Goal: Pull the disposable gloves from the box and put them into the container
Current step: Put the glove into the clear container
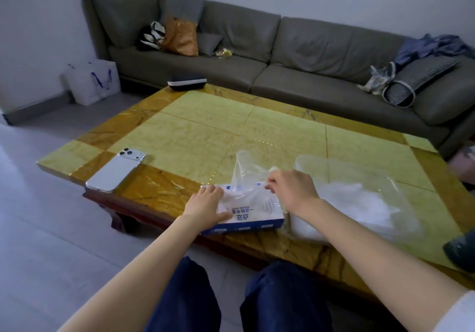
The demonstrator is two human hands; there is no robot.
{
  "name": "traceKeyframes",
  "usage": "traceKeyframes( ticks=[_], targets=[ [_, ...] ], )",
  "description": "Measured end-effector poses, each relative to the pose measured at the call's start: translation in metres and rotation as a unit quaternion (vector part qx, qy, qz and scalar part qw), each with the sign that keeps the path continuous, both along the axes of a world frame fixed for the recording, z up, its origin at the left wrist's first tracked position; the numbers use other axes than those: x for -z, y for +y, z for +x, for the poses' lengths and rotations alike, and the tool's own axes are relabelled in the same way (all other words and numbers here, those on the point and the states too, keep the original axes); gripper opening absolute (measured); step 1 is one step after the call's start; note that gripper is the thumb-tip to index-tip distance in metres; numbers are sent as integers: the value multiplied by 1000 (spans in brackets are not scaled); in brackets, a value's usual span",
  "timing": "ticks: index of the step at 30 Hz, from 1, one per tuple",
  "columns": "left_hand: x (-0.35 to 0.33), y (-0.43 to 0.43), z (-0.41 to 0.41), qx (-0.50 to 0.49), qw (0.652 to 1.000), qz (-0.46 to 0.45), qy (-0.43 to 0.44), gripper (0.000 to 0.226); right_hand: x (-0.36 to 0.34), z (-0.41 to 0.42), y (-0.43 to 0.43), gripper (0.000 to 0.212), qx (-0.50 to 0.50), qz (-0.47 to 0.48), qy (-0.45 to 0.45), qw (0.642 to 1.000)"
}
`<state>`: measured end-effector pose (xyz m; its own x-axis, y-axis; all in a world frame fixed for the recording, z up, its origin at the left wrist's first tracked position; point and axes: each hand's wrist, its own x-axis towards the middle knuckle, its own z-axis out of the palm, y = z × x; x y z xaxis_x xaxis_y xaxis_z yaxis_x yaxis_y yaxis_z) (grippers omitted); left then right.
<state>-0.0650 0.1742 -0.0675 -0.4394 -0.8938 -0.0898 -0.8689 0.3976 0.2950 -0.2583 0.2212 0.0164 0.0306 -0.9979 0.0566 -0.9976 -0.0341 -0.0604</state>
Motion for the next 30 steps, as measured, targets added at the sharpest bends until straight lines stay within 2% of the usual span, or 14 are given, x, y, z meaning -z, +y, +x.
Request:
traceKeyframes(
  ticks=[6,9,12,16,19,22,26,28,30],
  targets=[
    [-1,2,0,-8,1000,-1,7,67,-34,-22,-2,23,39,-95,-36,994],
    [-4,1,-2,-14,1000,19,13,70,-48,-37,0,23,66,-119,-26,990],
    [-14,1,-6,-25,999,22,18,58,-57,-51,6,25,86,-145,-14,986],
    [-46,3,-18,-52,988,-58,131,32,-64,-63,13,30,104,-159,-11,982],
    [-80,9,-41,-15,972,-99,211,28,-67,-66,19,34,92,-155,-56,982],
    [-101,13,-66,18,971,-61,230,39,-70,-65,27,34,82,-151,-102,980],
    [-106,12,-91,-3,960,82,266,59,-72,-69,36,33,86,-154,-165,970],
    [-106,15,-99,-4,951,97,293,55,-71,-73,40,34,96,-146,-189,966],
    [-107,19,-107,17,950,71,304,38,-68,-79,44,37,111,-135,-210,962]
  ],
)
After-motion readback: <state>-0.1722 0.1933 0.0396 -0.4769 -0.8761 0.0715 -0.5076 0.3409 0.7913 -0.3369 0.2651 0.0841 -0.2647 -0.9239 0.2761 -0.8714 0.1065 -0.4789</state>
